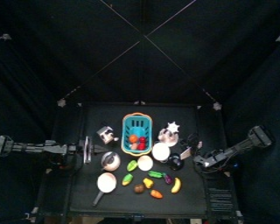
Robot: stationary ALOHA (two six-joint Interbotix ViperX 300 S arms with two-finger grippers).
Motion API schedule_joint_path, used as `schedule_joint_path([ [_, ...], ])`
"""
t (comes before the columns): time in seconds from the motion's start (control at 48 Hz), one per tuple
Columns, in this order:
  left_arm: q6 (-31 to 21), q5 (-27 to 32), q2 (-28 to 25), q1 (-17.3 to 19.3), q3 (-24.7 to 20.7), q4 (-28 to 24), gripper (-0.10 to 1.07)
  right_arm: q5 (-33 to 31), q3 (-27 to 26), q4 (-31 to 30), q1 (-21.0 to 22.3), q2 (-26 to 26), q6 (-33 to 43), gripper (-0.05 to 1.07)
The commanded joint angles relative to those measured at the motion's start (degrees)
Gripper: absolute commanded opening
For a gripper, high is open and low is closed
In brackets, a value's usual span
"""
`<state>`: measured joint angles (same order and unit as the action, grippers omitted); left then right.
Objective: Grab ladle
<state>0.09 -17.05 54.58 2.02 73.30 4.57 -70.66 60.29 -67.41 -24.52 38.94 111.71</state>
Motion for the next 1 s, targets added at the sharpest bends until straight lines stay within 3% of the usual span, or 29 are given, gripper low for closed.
schedule_joint_path([
  [0.0,0.1,-0.5,-0.4,0.3,-0.6,0.0,-0.02,1.8,-0.5,-0.7,0.8,0.8,-0.1,0.55],
  [0.25,0.0,-0.5,-0.4,0.4,-0.5,0.0,-0.02,2.5,0.8,-3.9,0.8,1.6,-0.8,0.57],
  [0.417,0.0,-0.5,-0.4,0.4,-0.6,0.0,-0.02,3.6,1.9,-4.6,1.8,0.7,-8.2,0.65],
  [0.562,-0.1,-0.5,-0.4,0.4,-0.5,0.0,-0.02,5.2,2.9,-4.4,5.2,-0.2,-13.3,0.73],
  [0.708,-0.1,-0.5,-0.4,0.4,-0.4,0.0,-0.02,11.0,3.4,-5.2,9.6,-0.3,-14.1,0.80],
  [0.979,-0.2,-0.5,-0.4,1.0,0.4,0.1,-0.02,19.1,5.4,-6.0,19.2,-0.4,-14.2,0.81],
])
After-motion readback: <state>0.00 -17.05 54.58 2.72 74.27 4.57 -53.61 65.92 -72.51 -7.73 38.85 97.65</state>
